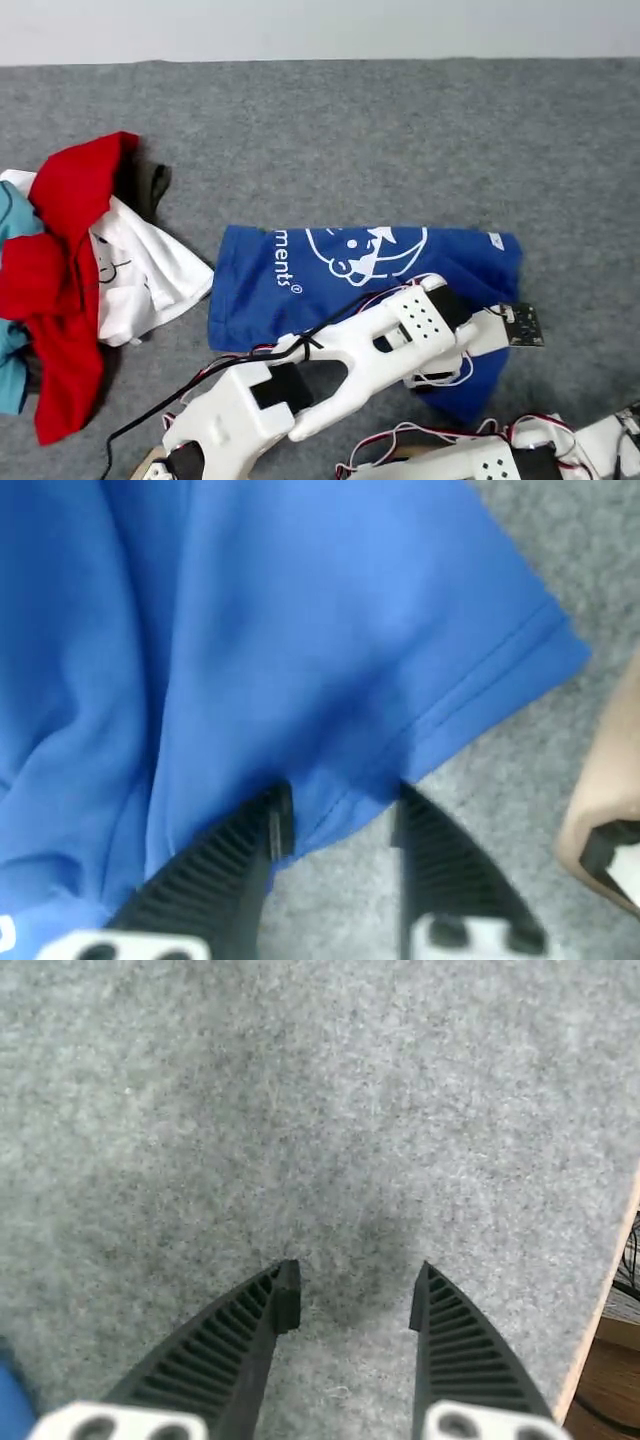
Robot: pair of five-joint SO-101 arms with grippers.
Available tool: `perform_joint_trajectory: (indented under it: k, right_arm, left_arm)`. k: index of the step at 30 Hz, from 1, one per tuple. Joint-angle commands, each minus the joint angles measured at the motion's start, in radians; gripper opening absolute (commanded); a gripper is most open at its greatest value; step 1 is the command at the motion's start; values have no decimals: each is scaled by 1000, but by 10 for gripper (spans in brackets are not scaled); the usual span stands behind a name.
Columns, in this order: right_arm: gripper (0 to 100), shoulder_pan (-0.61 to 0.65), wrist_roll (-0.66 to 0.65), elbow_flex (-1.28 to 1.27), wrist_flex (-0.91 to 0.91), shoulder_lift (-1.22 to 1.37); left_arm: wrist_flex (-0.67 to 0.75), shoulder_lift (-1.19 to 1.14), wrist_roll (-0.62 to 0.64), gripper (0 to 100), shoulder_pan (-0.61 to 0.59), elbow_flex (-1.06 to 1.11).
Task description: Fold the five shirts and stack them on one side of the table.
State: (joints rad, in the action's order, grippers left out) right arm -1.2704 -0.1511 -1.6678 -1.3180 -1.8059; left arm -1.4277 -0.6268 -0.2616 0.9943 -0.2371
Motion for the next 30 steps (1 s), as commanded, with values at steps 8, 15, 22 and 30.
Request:
perform_joint_trajectory:
  k: [8,15,22,30]
  right_arm:
    - [184,10,-5,-15,12,-8]
    - [184,10,-5,-15,12,-8]
    - [184,10,-5,-15,12,-8]
    - [184,10,-5,-15,12,-8]
  left_arm:
    - [-117,8,-8,2,-2,-128]
    - [-229,6,-8,2,-52,-338]
    - [-183,-3,-8,2,-186,-458]
    - [-103,-146,-2,2,-292,-495]
